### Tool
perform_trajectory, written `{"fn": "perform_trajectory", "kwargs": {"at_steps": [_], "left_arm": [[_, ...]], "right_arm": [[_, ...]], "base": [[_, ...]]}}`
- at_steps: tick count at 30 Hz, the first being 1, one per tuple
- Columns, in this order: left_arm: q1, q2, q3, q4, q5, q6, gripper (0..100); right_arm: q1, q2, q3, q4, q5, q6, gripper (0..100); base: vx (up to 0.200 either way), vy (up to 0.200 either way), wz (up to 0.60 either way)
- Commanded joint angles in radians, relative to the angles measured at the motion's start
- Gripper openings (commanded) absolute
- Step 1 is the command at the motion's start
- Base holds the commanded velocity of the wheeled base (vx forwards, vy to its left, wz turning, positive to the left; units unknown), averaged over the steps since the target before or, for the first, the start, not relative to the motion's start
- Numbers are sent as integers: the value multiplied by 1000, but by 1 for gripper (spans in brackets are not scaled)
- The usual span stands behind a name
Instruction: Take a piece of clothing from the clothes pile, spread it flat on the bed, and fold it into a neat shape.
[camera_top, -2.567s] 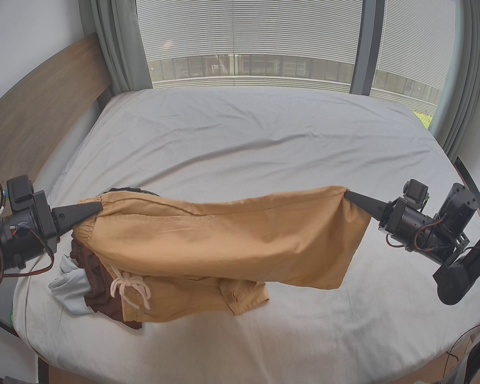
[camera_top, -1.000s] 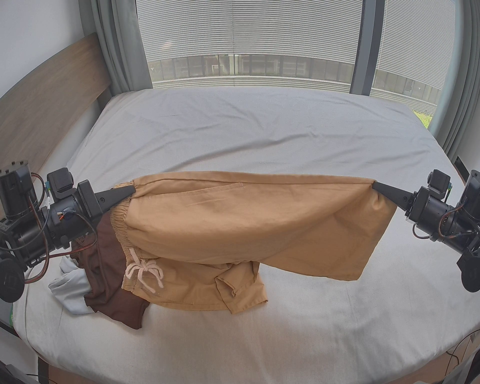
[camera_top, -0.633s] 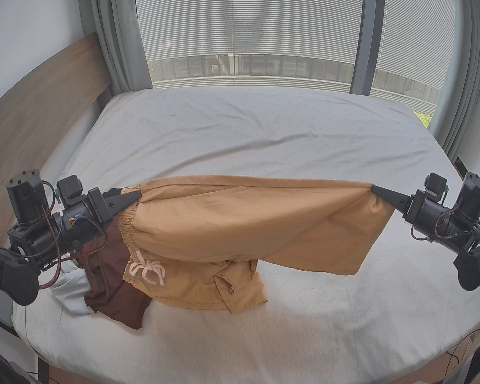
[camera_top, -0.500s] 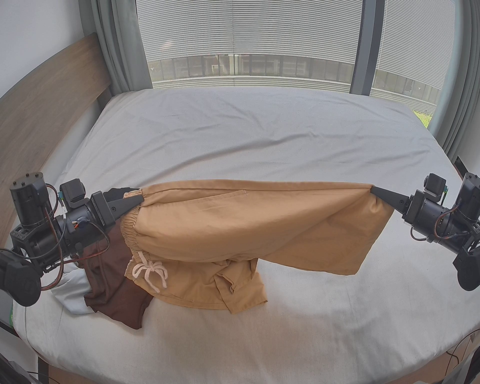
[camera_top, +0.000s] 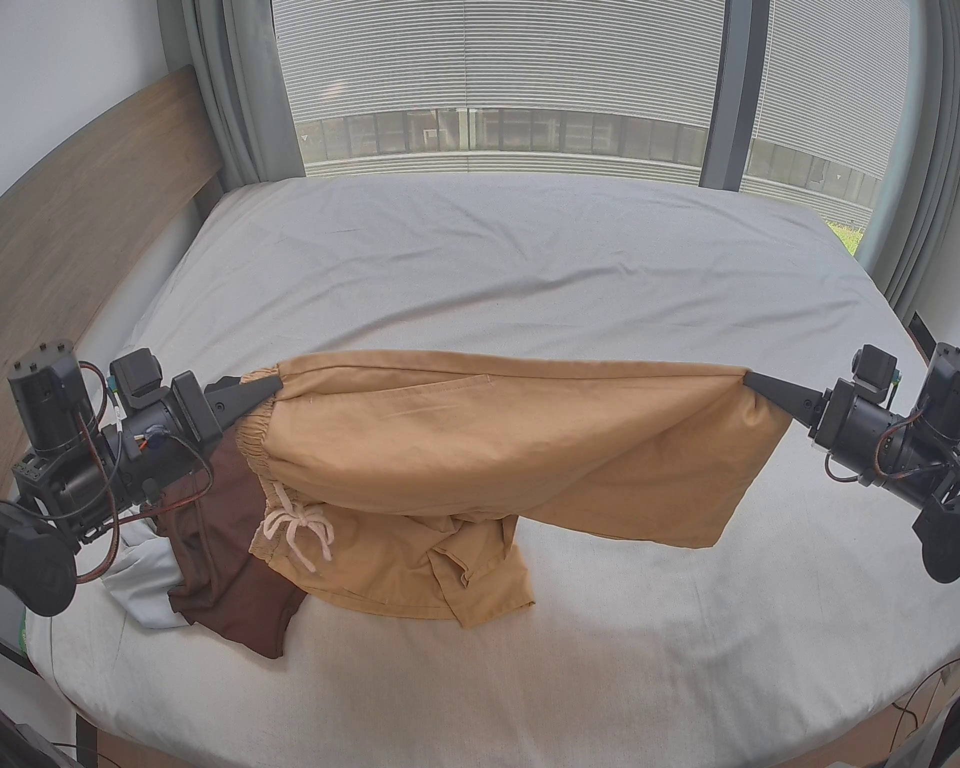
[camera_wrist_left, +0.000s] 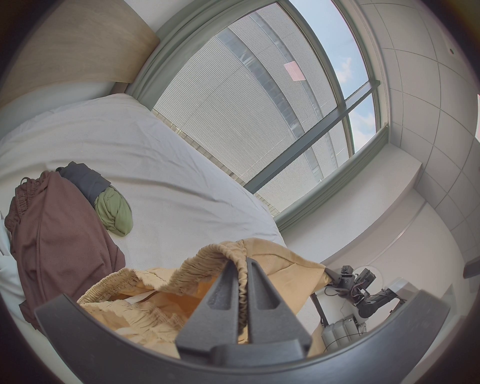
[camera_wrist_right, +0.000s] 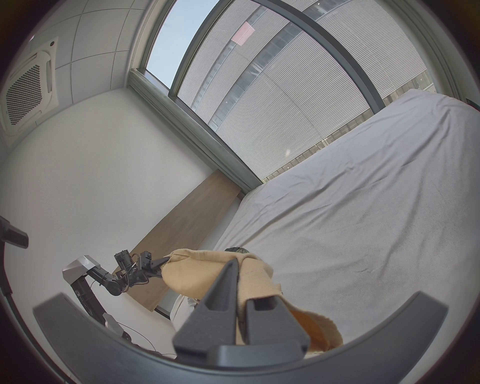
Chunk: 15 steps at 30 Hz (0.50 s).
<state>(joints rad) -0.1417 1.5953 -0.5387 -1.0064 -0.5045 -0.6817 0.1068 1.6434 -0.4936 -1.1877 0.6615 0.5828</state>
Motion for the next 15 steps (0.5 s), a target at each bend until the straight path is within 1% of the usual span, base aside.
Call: {"fn": "perform_trajectory", "kwargs": {"at_steps": [1, 5, 13, 15], "left_arm": [[-26, -90, -3, 0, -2, -59, 0], [-35, -44, 3, -6, 3, -56, 0], [-39, 45, 10, -43, 20, -52, 0], [-39, 52, 11, -47, 26, -52, 0]], "right_arm": [[11, -154, -10, 118, 1, -1, 0], [10, -249, -39, 243, 0, -3, 0], [5, -313, -69, 350, -2, -52, 0], [5, -312, -69, 352, -2, -57, 0]], "base": [[0, 0, 0], [0, 0, 0], [0, 0, 0], [0, 0, 0]]}}
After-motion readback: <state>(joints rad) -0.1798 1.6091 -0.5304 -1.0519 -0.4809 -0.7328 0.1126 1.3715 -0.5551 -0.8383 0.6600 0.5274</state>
